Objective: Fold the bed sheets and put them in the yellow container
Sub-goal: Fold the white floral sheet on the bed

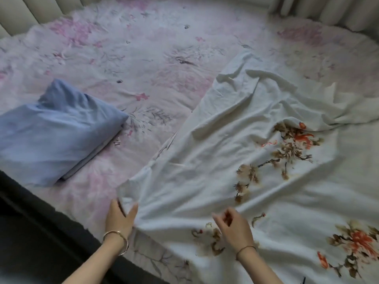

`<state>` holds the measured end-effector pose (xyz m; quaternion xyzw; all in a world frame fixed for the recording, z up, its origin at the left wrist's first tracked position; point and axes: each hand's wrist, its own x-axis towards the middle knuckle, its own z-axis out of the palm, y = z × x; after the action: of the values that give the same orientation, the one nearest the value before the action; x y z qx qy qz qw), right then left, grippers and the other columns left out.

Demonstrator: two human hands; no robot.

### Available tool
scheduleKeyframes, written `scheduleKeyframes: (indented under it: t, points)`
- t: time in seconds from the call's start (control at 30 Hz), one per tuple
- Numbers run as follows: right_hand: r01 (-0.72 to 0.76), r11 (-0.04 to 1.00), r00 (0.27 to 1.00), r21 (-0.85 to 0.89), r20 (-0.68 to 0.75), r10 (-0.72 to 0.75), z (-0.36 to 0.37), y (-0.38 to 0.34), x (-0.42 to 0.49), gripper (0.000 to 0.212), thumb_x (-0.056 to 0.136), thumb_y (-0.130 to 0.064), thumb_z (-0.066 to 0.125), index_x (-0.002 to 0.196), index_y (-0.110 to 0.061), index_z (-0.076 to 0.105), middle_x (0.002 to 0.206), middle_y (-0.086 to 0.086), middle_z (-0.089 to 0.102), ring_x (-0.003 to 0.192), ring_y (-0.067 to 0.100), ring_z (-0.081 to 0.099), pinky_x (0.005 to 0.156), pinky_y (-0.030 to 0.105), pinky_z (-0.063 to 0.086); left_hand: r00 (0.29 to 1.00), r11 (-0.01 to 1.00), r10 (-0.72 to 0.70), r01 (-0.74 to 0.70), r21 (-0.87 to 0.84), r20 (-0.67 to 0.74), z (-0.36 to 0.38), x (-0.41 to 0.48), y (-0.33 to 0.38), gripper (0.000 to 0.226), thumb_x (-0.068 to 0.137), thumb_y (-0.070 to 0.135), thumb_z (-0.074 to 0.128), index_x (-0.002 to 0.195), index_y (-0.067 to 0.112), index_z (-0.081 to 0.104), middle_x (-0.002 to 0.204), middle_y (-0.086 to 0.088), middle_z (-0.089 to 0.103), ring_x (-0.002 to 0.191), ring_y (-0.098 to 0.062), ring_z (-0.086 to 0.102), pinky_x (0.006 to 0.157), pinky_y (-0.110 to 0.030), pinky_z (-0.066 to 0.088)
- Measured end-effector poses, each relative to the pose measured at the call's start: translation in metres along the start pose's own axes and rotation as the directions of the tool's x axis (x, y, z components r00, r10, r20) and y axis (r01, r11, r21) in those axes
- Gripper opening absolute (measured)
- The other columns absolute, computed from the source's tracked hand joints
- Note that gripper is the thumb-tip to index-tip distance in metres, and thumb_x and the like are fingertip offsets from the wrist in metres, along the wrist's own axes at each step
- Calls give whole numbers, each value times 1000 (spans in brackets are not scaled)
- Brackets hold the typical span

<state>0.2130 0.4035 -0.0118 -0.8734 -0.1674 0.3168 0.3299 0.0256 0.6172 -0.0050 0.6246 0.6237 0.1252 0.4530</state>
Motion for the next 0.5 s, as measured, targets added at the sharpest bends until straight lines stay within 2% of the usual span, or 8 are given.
scheduleKeyframes:
  t: [0.1, 0.17, 0.2, 0.23, 0.3, 0.37, 0.43, 0.5]
  points:
    - [148, 985, 989, 86, 7, -149, 9, -51, 21, 22, 87, -38, 63, 82, -18, 54, 74, -6, 56, 59, 8, 46, 55, 16, 39, 997, 994, 68, -65, 86, -35, -1, 30, 12, 81, 75, 17, 77, 138, 3, 27, 129, -21, 42, 116, -36, 47, 95, -40, 40]
    - [216, 968, 973, 126, 58, -224, 25, -81, 39, 18, 88, -37, 62, 90, -21, 56, 90, -6, 58, 67, 8, 50, 62, 15, 42, 987, 943, 162, -152, 296, -9, -1, 58, 17, 84, 78, 34, 72, 144, 11, 26, 146, -16, 30, 131, -32, 33, 107, -38, 27]
    - [237, 962, 965, 135, 82, -250, 34, -92, 47, 17, 88, -37, 62, 94, -22, 56, 96, -7, 58, 72, 9, 52, 65, 15, 42, 978, 893, 198, -206, 400, 61, -2, 69, 21, 73, 80, 44, 67, 141, 15, 36, 146, -11, 35, 132, -28, 33, 108, -35, 27]
    - [247, 958, 959, 146, 102, -263, 42, -102, 53, 17, 88, -37, 62, 96, -23, 57, 100, -7, 57, 77, 9, 53, 68, 15, 42, 968, 855, 204, -247, 456, 143, -4, 80, 24, 62, 79, 53, 60, 130, 20, 50, 137, -6, 48, 126, -26, 41, 103, -33, 32]
    - [260, 948, 953, 183, 110, -283, 60, -120, 63, 14, 89, -35, 60, 97, -23, 57, 103, -8, 57, 82, 7, 54, 68, 12, 42, 933, 815, 189, -323, 481, 307, -12, 93, 32, 44, 68, 62, 48, 95, 31, 63, 102, 2, 66, 100, -22, 56, 83, -31, 43]
    - [274, 932, 954, 237, 60, -295, 70, -130, 65, 8, 91, -31, 59, 95, -25, 57, 101, -9, 58, 83, 4, 54, 66, 11, 43, 814, 674, 277, -544, 500, 511, -17, 95, 36, 32, 67, 65, 39, 69, 34, 49, 73, 11, 55, 78, -19, 52, 65, -29, 35]
    - [315, 912, 944, 262, 11, -329, 79, -132, 65, 2, 92, -27, 58, 91, -28, 56, 99, -8, 59, 82, 5, 55, 66, 13, 44, 645, 506, 420, -751, 425, 639, -21, 95, 32, 37, 72, 67, 34, 67, 30, 37, 70, 15, 41, 72, -15, 43, 61, -25, 28]
    - [348, 905, 927, 243, 58, -372, 87, -132, 67, 6, 94, -25, 54, 96, -27, 60, 100, -10, 57, 84, 5, 54, 69, 13, 44, 535, 463, 558, -835, 297, 634, -26, 96, 28, 30, 77, 61, 41, 75, 30, 39, 76, 16, 40, 74, -11, 40, 65, -19, 32]
